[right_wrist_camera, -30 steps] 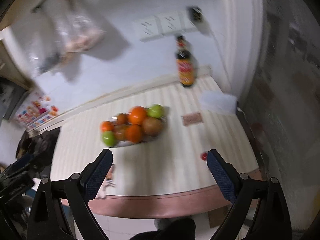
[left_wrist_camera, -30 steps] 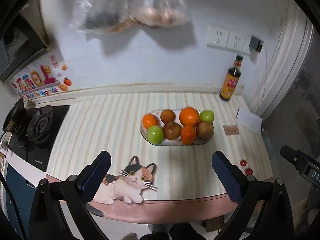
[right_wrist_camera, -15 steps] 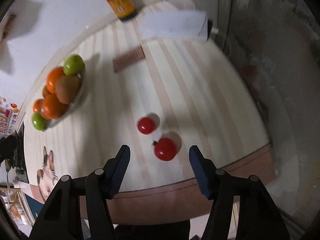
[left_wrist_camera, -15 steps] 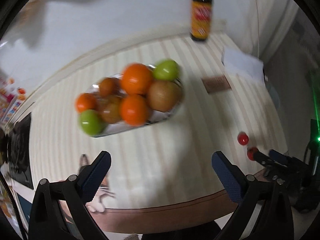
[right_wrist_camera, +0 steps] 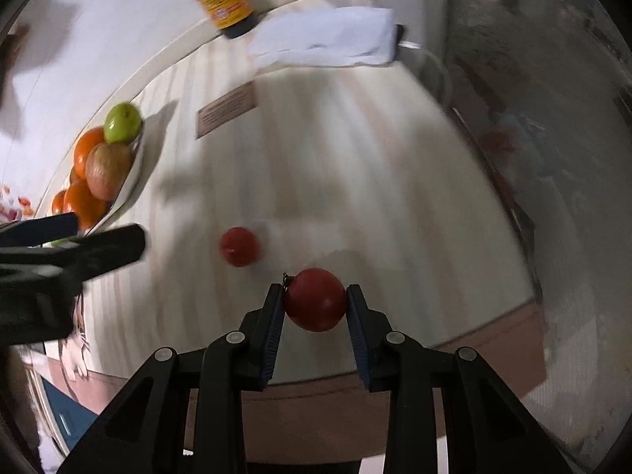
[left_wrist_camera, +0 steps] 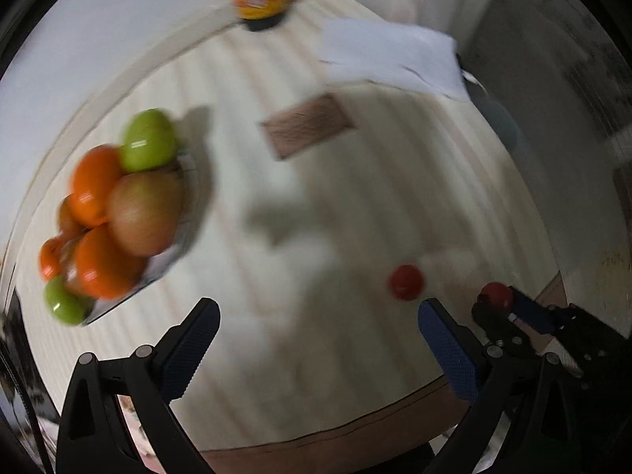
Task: Organize fruits
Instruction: 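Grasp the other red tomato with the left tool, then carry both tomatoes onto the plate and open both tools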
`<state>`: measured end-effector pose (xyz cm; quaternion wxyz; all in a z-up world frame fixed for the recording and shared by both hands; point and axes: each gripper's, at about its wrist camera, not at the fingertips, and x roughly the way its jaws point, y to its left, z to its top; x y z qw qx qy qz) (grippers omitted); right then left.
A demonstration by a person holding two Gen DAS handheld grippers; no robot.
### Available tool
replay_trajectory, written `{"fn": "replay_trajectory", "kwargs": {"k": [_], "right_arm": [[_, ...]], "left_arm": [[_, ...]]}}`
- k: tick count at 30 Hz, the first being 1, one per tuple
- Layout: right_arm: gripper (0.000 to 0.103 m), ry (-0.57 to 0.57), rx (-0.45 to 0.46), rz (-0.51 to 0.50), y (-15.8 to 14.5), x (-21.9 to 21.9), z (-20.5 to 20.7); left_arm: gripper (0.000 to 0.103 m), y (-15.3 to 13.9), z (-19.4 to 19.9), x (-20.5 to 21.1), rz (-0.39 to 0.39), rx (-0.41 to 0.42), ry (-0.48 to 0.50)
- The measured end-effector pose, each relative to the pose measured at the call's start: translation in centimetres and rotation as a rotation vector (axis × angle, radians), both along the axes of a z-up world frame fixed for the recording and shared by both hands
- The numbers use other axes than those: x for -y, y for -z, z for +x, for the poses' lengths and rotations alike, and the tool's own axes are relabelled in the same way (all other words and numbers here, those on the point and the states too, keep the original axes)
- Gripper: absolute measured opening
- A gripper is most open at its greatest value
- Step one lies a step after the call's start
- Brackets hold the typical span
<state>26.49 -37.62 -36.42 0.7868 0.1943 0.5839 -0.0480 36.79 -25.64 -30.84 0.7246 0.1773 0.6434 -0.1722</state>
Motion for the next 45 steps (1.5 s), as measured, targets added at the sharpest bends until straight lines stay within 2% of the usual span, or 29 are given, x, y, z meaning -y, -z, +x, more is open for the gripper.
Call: {"fn": "replay_trajectory", "kwargs": {"k": [2,6,10,12,17,23,28,32,39,45], "right_arm": [[0.034,0.028,-0.001,-0.003,-0.1,1.2,-0.5],[0.034,0.074,-0.017,-0.003,0.4,3.3,-1.0],[0.034,0.104,-0.020,0.000,0.4,4.6,-1.6],[0.034,0.114,-0.017,0.001,0.4,4.9,-1.6],[0.034,0.126,-0.012,0.005,0.1,5.4,-2.1],[0.034,0.110,0.003,-0.003,-0.9,5.0,-1.9],[0.034,0.097,0.020,-0.002,-1.9,4.4,-1.3],[0.034,0.075,0.041,0.004,-3.1,3.4,-0.5],[0.034,-0.016,0.085,0.029,-5.6,-0.3,2.0],[0.034,-0.134,0.124,0.091,-7.1,-6.1,5.4]], "left_arm": [[0.098,1.1,-0.1,1.6,-0.005,-0.023,0.035],[0.068,3.3,-0.4,3.9,-0.017,-0.090,0.074],[0.048,4.3,-0.5,4.9,-0.030,-0.115,0.084],[0.034,4.6,-0.6,5.3,-0.038,-0.125,0.086],[0.024,4.7,-1.1,5.6,-0.048,-0.114,0.089],[0.024,4.6,-0.9,5.2,-0.070,-0.113,0.068],[0.024,3.3,-0.3,3.1,-0.105,-0.102,0.031],[0.024,1.1,0.6,0.7,-0.148,-0.069,-0.018],[0.024,-4.1,0.9,-7.0,-0.228,-0.006,-0.165],[0.024,-7.3,1.4,-16.0,-0.270,0.053,-0.347]]}}
